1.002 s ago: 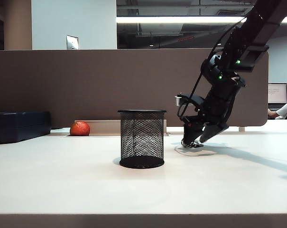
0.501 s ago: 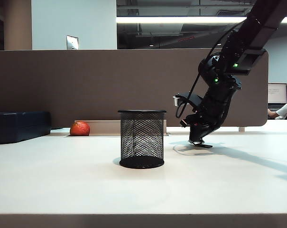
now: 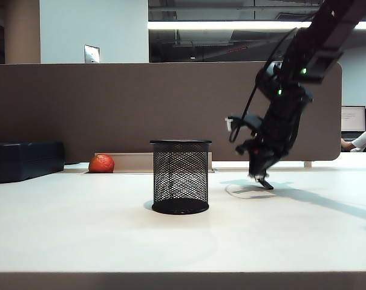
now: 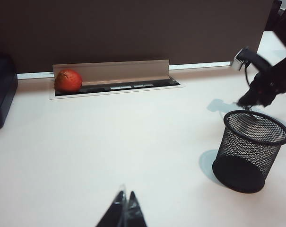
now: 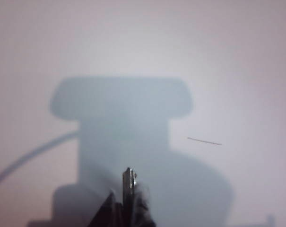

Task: Pick up a bunch of keys from the table, then put them into the black basket.

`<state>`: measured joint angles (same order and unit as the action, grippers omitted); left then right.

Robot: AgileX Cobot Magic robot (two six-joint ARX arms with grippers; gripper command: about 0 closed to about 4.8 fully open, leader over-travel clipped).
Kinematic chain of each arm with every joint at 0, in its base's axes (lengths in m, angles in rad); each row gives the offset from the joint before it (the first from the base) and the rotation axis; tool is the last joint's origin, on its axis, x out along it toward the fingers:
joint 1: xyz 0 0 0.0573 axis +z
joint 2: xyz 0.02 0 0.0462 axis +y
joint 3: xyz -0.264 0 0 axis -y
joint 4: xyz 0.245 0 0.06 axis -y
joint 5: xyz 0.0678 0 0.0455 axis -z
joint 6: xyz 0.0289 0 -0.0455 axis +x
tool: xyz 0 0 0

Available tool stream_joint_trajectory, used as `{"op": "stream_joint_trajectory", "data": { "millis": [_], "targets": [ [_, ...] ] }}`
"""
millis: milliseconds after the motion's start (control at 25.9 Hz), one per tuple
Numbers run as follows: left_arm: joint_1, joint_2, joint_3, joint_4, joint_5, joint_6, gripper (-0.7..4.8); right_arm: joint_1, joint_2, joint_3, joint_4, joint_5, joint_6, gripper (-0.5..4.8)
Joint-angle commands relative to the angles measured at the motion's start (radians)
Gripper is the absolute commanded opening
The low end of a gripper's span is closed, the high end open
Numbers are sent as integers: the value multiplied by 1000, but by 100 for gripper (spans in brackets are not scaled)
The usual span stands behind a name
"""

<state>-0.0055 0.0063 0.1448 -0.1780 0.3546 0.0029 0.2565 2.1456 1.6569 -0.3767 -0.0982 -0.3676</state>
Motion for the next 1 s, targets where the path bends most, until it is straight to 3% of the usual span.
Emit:
{"op": "stream_joint_trajectory", "data": {
  "millis": [39,463,655,1002],
  "targets": [
    [0,0,4,7,-2,-3,-6,1,-64,5,6,-2,9,-2],
    [0,0,4,7,-2,-3,-6,1,-190,5,-99,-16,35,-2],
    [0,0,4,7,-2,-3,-6,0,-237,5,-157,-103,42,-2],
    [0,0,4,7,-2,-3,-6,0,-355,5,-212,-149,88,-2]
  ]
}}
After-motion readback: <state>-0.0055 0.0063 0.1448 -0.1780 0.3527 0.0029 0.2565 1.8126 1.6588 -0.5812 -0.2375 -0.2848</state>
